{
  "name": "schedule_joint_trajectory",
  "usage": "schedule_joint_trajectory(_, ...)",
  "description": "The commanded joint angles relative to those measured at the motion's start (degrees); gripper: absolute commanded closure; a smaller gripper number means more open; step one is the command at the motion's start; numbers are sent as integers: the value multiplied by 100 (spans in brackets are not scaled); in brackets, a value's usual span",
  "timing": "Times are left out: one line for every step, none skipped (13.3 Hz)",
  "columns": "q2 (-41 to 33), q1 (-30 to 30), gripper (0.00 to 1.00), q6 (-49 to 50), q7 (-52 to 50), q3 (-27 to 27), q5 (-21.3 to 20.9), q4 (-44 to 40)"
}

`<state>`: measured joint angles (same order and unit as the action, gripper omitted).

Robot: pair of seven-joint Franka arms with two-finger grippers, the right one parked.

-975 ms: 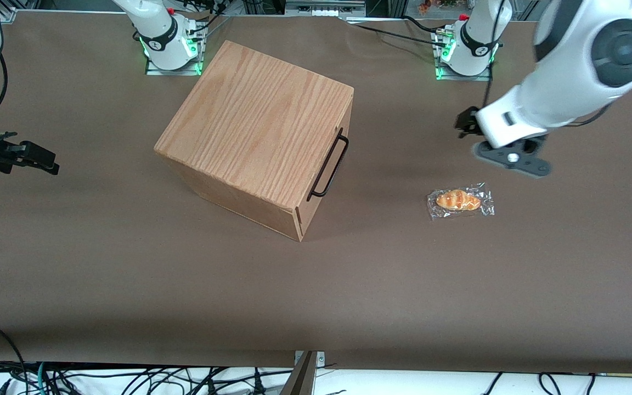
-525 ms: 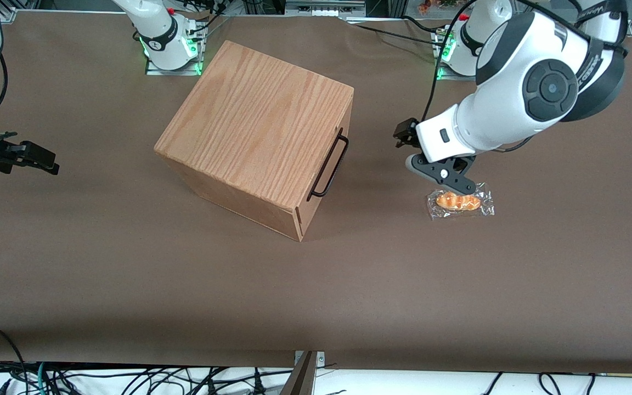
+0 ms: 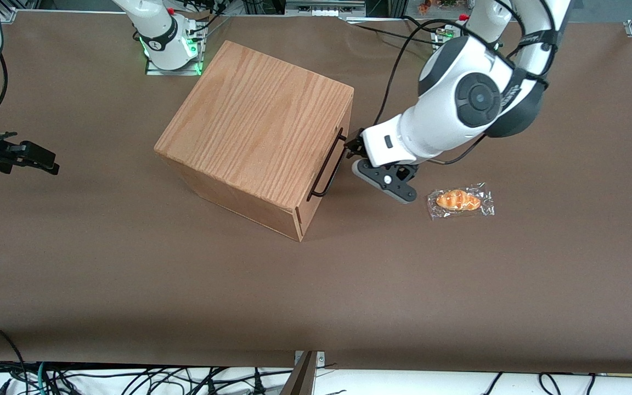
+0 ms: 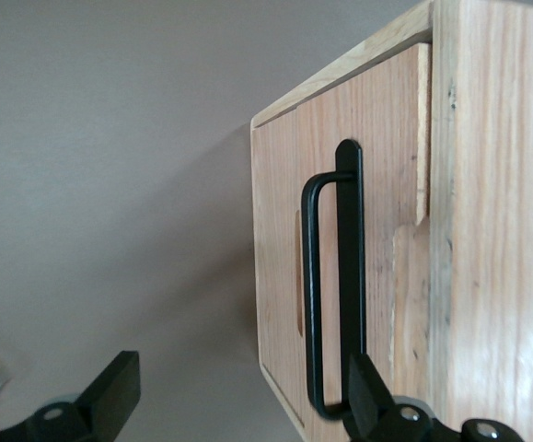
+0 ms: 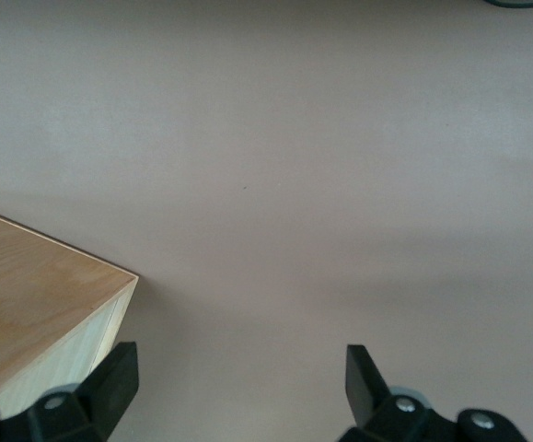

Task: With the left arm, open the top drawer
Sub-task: 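Move the left gripper down toward the black drawer handle of the wooden cabinet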

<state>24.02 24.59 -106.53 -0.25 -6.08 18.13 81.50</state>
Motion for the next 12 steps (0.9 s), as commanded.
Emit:
schedule_joint_trajectory(181, 229, 0, -350, 52, 55, 32, 59)
schedule_joint_trajectory(278, 300, 0, -464, 52, 63, 24, 68)
schedule_joint_trajectory(349, 301, 0, -492, 60, 63, 15, 68)
schedule_joint_trajectory(367, 292, 0, -492, 69, 63, 15, 68)
schedule_joint_trajectory(376, 301, 0, -492, 69, 63, 15, 85)
schedule_joint_trajectory(376, 318, 0, -501, 69, 55, 15, 138)
schedule_joint_trajectory(376, 327, 0, -501, 69, 55, 15, 190)
schedule_joint_trajectory(376, 345, 0, -501, 69, 55, 15, 226)
schedule_joint_trajectory(428, 345, 0, -501, 69, 55, 15, 226)
schedule_joint_trajectory(455, 362, 0, -501, 78, 63, 15, 226)
schedule_joint_trajectory(507, 363, 0, -509, 78, 63, 6, 226)
schedule_joint_trajectory(525, 371, 0, -509, 78, 63, 6, 226)
